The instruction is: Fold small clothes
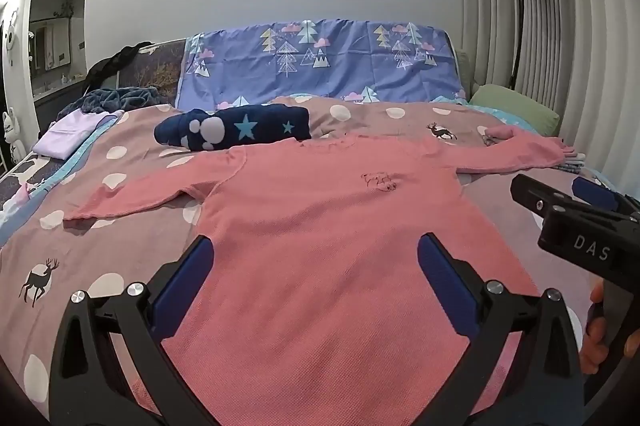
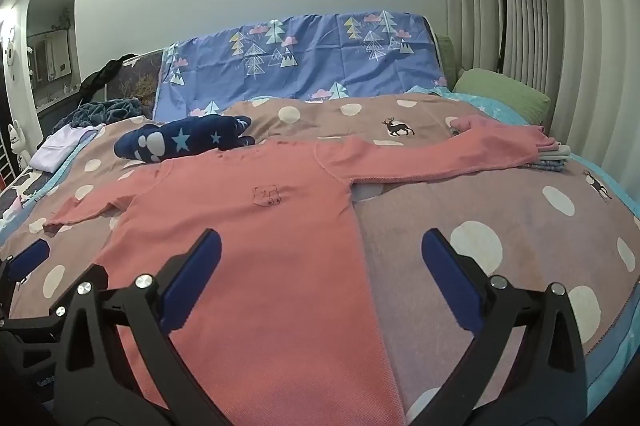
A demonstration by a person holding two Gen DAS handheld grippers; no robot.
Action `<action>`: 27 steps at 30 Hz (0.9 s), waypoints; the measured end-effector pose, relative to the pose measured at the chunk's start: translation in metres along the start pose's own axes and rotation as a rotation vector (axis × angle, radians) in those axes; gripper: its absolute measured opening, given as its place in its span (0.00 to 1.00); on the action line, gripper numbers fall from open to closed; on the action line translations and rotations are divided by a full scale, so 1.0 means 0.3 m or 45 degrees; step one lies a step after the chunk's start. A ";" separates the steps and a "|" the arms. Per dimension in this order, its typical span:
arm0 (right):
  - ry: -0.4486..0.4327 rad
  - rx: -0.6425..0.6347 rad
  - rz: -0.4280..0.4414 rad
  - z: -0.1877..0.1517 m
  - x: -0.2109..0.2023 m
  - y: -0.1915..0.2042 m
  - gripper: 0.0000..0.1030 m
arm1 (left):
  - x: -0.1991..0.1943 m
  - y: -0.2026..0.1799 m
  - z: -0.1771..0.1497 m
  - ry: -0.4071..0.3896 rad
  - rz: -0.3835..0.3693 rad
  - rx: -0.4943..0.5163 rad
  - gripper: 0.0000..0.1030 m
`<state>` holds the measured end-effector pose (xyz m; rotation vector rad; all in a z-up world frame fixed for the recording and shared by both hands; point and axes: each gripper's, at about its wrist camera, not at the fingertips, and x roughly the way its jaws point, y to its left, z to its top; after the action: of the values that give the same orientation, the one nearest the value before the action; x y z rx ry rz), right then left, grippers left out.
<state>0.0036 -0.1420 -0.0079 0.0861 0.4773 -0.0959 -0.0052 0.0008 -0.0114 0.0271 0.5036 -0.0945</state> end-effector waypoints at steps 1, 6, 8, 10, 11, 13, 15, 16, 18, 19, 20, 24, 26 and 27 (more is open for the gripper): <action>-0.001 0.002 0.000 0.001 0.001 -0.007 0.98 | 0.003 0.001 0.000 0.004 0.000 0.003 0.99; 0.010 0.006 -0.003 -0.017 0.008 0.010 0.98 | 0.009 0.003 -0.003 0.020 0.011 0.008 0.99; 0.013 0.004 -0.001 -0.018 0.011 0.018 0.98 | 0.009 0.004 -0.002 0.016 0.005 0.008 0.99; 0.014 -0.003 0.000 -0.017 0.013 0.028 0.98 | 0.010 0.005 -0.004 0.017 -0.003 0.007 0.99; 0.016 -0.002 0.002 -0.022 0.018 0.032 0.98 | 0.012 0.006 -0.007 0.018 -0.005 0.006 0.99; 0.022 -0.006 0.003 -0.018 0.028 0.014 0.98 | 0.013 0.006 -0.009 0.019 -0.005 0.006 0.99; 0.025 -0.013 0.002 -0.024 0.032 0.020 0.98 | 0.015 0.007 -0.014 0.021 -0.007 0.007 0.99; 0.028 -0.016 0.001 -0.028 0.034 0.024 0.98 | 0.016 0.008 -0.016 0.022 -0.009 0.008 0.99; 0.033 -0.015 0.002 -0.034 0.036 0.030 0.98 | 0.015 0.011 -0.019 0.023 -0.013 0.009 0.99; 0.066 -0.023 -0.003 -0.026 0.037 0.037 0.98 | 0.016 0.012 -0.022 0.024 -0.016 0.010 0.99; 0.066 -0.022 -0.001 -0.026 0.036 0.038 0.98 | 0.016 0.012 -0.023 0.025 -0.018 0.012 0.99; 0.064 -0.012 0.011 -0.030 0.032 0.048 0.98 | 0.015 0.012 -0.029 0.028 -0.021 0.017 0.99; 0.068 -0.011 0.014 -0.033 0.033 0.051 0.98 | 0.016 0.012 -0.032 0.032 -0.025 0.017 0.99; 0.071 -0.011 0.015 -0.034 0.034 0.052 0.98 | 0.017 0.012 -0.033 0.033 -0.026 0.017 0.99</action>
<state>0.0098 -0.1262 -0.0208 0.0833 0.5329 -0.0801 -0.0052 0.0044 -0.0225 0.0362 0.5293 -0.1178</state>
